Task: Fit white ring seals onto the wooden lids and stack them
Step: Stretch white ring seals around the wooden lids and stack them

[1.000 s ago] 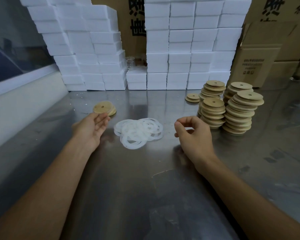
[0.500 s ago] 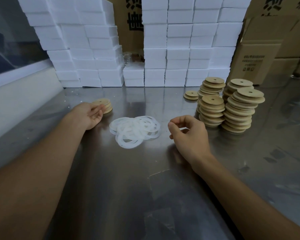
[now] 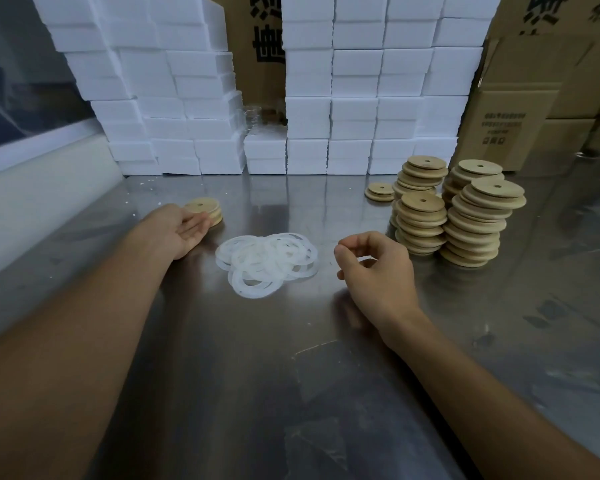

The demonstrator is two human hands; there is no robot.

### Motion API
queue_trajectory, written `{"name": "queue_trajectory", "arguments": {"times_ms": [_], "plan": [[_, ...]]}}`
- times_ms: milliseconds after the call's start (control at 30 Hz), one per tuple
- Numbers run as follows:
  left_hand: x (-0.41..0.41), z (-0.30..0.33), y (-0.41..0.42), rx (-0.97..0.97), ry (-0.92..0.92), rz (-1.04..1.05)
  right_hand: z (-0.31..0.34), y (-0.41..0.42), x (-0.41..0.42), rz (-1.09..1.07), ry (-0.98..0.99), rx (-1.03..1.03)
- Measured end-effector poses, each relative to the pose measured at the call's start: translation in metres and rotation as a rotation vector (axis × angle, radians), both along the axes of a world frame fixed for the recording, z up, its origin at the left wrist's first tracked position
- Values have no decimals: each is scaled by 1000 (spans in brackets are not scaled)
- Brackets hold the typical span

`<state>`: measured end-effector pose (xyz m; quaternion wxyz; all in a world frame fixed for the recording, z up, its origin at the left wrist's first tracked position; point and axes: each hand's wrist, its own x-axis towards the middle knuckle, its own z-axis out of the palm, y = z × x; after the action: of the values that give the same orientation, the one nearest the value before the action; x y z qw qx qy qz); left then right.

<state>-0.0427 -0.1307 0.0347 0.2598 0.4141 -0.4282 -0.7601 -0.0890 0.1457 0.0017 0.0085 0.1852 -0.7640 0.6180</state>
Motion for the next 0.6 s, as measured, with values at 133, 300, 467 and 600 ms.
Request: {"name": "queue_trajectory", "arguments": {"times_ms": [133,300,467,600], "plan": [[1,-2,1,-25,9,15,1,0,0,-16,-6,-19],[1,-17,9,-141,-13,145,2,0,-2,-138,99,-90],[14,-36,37,-601,-151,302,4,8,-12,-316,391,-53],[24,-43,47,-762,-181,186,4,18,-25,-429,517,-24]]}}
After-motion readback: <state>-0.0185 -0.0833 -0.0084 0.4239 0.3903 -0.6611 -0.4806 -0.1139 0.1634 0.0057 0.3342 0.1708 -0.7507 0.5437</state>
